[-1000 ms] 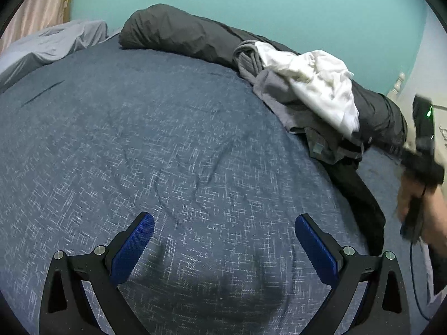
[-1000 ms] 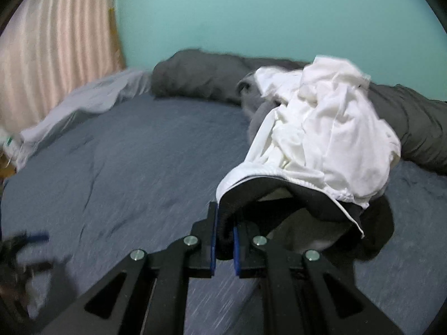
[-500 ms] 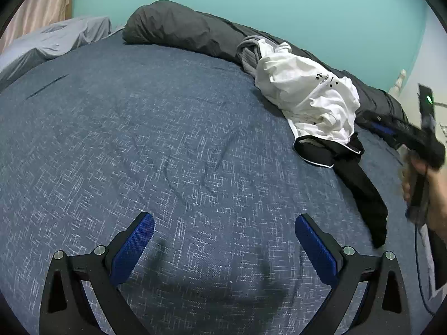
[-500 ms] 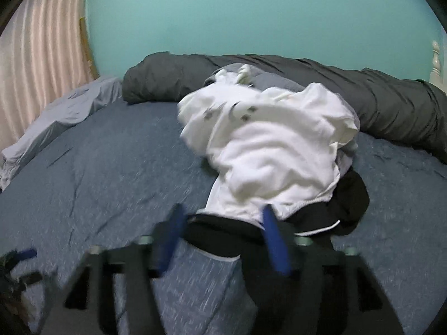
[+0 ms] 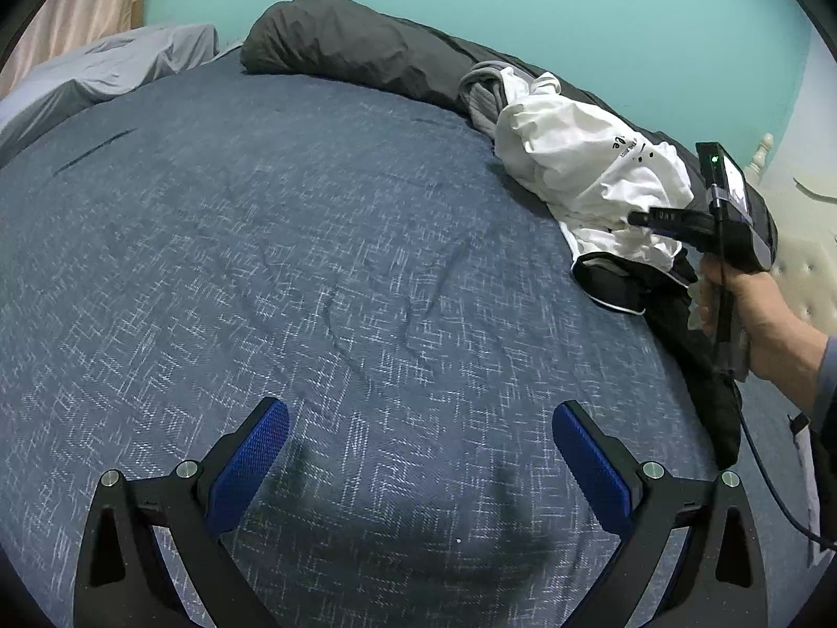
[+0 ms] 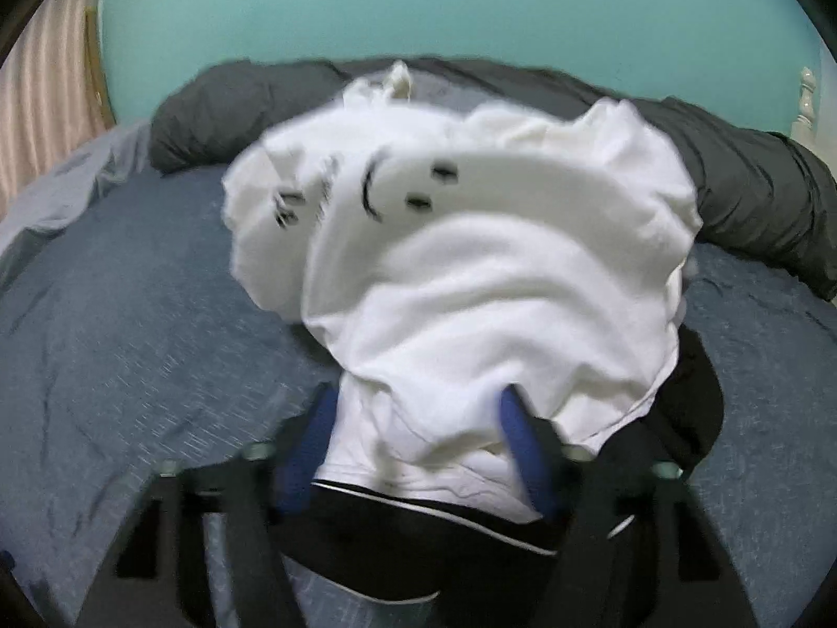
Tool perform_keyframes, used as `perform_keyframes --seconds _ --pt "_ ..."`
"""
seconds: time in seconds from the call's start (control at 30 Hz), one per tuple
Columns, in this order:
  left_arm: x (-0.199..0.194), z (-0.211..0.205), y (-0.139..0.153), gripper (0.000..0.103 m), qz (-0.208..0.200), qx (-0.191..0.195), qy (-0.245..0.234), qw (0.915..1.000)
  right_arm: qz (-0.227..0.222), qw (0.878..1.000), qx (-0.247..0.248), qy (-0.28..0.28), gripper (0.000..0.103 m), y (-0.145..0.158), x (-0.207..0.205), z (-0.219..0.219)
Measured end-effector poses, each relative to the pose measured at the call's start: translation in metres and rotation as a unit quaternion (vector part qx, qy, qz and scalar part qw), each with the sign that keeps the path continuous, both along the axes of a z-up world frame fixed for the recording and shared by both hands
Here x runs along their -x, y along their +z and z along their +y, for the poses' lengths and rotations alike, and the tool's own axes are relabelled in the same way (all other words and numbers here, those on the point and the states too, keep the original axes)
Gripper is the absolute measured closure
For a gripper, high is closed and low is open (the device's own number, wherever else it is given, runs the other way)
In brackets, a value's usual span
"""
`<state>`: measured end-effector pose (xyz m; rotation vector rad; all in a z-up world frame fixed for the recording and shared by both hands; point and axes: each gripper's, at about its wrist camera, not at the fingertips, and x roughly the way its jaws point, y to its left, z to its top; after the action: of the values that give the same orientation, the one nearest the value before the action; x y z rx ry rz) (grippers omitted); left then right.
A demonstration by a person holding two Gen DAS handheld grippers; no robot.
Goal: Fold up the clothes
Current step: 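Pull the white shirt out of the pile with the right tool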
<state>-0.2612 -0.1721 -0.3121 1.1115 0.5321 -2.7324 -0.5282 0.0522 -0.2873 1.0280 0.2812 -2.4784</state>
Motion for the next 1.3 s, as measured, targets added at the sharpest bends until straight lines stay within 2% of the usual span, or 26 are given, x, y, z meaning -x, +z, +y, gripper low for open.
perform_keyframes --seconds 0.03,0.07,0.13,0.27,0.47,0.7,0.87,1.3 --pt "0.0 0.0 -0.001 0.0 -0.002 0.0 -0.001 1.0 -0.004 1.0 0.001 -0.002 0.089 -0.002 0.002 0.002" --pt "0.0 0.0 -0.002 0.0 -0.003 0.0 -0.001 1.0 -0.003 1.0 0.009 -0.001 0.096 -0.001 0.001 0.004" --pt "0.0 0.002 -0.002 0.0 -0.003 0.0 -0.002 1.0 0.009 1.0 0.022 0.007 0.099 0.006 -0.004 0.01" --pt "-0.003 0.008 0.002 0.0 0.003 0.005 -0.009 0.9999 0.032 0.998 0.051 0.029 0.1 0.03 -0.021 0.023" --pt "-0.012 0.012 0.012 0.0 0.018 0.022 -0.015 0.9995 0.059 0.99 0.112 0.07 0.1 0.086 -0.063 0.047" --pt "-0.028 0.003 0.03 0.0 0.041 0.016 -0.003 0.999 0.065 0.981 0.155 0.097 0.1 0.137 -0.126 0.069" --pt "-0.053 -0.007 0.043 0.0 0.055 -0.006 0.021 0.9983 0.05 0.98 0.161 0.106 0.1 0.138 -0.177 0.081" --pt "-0.13 -0.012 0.071 0.0 0.085 -0.005 0.031 0.9959 0.046 0.977 0.17 0.123 0.1 0.152 -0.289 0.117"
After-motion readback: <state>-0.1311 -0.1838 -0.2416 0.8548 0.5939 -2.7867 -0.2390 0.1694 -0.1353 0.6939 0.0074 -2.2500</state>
